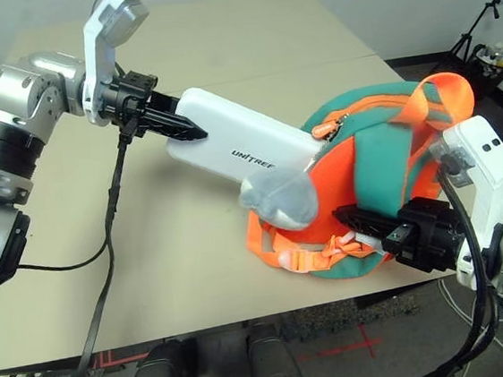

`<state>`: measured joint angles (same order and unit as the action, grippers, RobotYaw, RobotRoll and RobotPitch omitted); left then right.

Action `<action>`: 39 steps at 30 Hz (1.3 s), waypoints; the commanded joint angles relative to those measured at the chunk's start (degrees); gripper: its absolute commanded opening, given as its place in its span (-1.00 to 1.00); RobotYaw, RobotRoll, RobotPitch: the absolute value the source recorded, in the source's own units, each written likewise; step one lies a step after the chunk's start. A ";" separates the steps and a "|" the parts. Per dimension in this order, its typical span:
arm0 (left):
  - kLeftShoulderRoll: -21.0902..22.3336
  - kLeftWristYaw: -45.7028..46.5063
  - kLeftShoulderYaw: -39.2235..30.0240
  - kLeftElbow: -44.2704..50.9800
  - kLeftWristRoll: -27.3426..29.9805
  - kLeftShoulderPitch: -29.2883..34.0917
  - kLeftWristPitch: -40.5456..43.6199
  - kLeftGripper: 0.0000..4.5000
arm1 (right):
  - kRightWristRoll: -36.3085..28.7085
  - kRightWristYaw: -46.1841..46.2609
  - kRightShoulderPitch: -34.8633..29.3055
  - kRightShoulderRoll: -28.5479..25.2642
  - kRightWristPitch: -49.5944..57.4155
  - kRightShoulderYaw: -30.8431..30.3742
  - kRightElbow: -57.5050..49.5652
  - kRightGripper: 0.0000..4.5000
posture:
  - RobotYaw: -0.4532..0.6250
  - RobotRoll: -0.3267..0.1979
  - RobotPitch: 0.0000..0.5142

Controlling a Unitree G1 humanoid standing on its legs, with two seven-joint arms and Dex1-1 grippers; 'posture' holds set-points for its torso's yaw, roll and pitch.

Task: Put the pencil case into the backpack and zip it.

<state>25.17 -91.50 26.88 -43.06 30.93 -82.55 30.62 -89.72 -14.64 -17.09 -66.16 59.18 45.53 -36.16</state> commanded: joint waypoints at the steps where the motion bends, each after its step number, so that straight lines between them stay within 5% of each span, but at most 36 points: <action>1: -6.23 -1.00 1.16 -1.04 -2.26 -1.39 -1.95 -0.37 | 0.18 -0.09 1.13 0.12 -0.06 -1.94 -0.35 -0.95 | -0.49 0.25 -0.47; 13: -13.97 3.19 -0.41 -0.86 -18.07 -0.97 -8.34 -0.39 | 1.98 -0.88 7.36 -0.14 -0.46 -8.24 1.51 -0.95 | -0.42 0.25 -0.41; 28: -27.49 1.01 1.50 -2.27 -26.99 -1.71 0.32 -0.39 | 5.90 -2.93 15.96 1.38 0.79 -15.94 4.05 -0.95 | -0.39 0.25 -0.42; 39: -35.33 0.56 0.22 -12.41 -34.73 -6.68 -4.85 -0.39 | 7.31 -2.86 19.01 4.29 2.17 -18.20 3.16 -0.95 | -0.43 0.25 -0.46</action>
<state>-0.28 -87.27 21.80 -54.40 -4.20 -90.02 27.91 -80.30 -15.61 -0.83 -62.98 63.05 29.36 -30.05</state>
